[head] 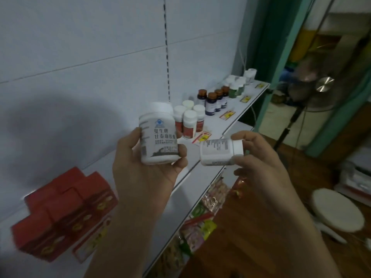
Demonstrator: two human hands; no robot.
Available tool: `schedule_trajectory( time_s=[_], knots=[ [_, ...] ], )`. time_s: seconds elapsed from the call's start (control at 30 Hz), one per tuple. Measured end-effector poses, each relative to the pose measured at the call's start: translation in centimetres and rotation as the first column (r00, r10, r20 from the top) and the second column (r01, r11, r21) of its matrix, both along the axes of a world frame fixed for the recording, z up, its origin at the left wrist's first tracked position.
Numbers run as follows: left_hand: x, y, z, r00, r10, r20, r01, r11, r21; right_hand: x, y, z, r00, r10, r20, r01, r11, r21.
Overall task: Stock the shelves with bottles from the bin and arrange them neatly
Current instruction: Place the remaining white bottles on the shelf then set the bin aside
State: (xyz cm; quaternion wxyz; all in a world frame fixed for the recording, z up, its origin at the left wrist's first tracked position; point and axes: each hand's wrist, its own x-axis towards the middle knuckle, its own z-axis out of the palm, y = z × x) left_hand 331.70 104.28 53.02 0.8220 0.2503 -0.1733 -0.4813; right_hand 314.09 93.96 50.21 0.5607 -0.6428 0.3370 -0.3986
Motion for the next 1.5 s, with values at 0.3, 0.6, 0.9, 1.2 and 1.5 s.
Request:
schedule_trajectory(
  time_s=[0.3,0.6,0.9,1.2,1.5],
  knots=[
    [-9.0,-19.6,-0.7,0.990,-0.095,0.107,0.092,0.995,0.029,-9.6,-18.2,-1.3,0.991,-0.121,-0.049,0.118,0.990,-0.073],
    [-13.6,-36.7,0.4,0.987,-0.115,0.113,0.111,0.993,0.037,-16.0,-35.1,-0.4,0.983,-0.184,-0.001,0.184,0.981,0.054],
    [-12.5,-55.1,-1.5,0.985,-0.130,0.117,0.127,0.991,0.035,-14.5,-53.2,-1.6,0.987,-0.163,0.004,0.163,0.987,0.002],
    [-7.6,-70.6,0.0,0.993,-0.052,0.111,0.048,0.998,0.039,-9.6,-71.0,0.9,0.992,-0.087,-0.088,0.079,0.993,-0.088],
    [-4.6,-77.2,-1.3,0.977,0.190,0.094,-0.201,0.973,0.114,-2.8,-84.1,2.2,0.961,0.252,-0.117,-0.264,0.960,-0.095]
  ],
)
